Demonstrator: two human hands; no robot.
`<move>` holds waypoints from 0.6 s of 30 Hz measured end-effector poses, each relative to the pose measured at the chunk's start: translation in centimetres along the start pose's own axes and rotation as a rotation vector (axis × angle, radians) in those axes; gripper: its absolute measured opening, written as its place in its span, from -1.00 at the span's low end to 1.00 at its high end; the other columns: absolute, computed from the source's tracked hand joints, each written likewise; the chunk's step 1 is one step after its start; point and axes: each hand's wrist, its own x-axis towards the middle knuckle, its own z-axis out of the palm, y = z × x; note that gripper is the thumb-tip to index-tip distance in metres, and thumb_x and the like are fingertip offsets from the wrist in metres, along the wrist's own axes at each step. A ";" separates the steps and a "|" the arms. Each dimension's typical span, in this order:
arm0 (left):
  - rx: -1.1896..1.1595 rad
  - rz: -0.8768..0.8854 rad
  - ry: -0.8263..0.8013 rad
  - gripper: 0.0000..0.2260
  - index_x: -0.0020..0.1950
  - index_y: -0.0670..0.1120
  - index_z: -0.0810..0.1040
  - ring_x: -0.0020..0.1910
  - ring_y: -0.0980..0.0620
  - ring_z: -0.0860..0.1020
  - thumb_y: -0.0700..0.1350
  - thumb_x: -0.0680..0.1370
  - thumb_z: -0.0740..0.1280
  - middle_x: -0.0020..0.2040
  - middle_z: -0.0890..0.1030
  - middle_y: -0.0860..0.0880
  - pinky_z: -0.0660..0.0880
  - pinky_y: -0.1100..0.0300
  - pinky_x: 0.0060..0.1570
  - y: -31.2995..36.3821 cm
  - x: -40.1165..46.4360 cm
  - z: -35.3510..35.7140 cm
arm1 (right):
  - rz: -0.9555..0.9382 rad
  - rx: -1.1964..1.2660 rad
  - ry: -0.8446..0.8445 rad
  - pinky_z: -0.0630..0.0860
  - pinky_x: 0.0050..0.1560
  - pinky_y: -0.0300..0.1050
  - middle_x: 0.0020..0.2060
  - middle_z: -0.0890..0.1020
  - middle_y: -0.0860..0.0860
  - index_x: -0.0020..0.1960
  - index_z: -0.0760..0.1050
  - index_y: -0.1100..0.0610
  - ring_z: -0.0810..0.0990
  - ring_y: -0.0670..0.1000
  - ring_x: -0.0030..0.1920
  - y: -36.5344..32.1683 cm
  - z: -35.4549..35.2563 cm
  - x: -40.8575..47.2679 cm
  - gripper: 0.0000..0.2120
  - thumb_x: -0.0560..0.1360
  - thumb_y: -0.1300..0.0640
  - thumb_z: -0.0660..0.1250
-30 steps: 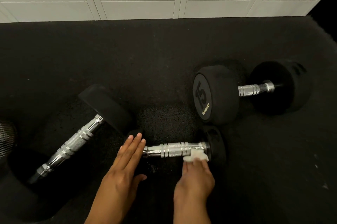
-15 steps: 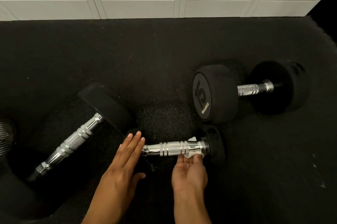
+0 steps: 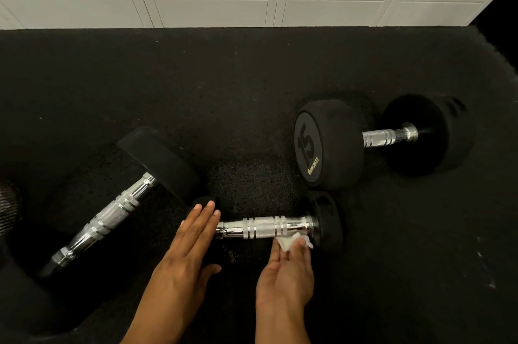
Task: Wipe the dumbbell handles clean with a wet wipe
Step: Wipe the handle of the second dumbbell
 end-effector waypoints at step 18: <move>0.021 -0.020 -0.040 0.11 0.52 0.07 0.07 0.48 0.14 0.07 -0.29 0.13 0.62 0.51 0.10 0.16 0.07 0.16 0.37 0.1 -0.1 -0.2 | -1.360 -1.952 -0.630 0.06 0.35 0.05 0.32 0.43 0.13 0.29 0.41 0.22 0.27 0.12 0.39 0.1 -0.4 2.6 -0.59 0.54 0.15 -0.02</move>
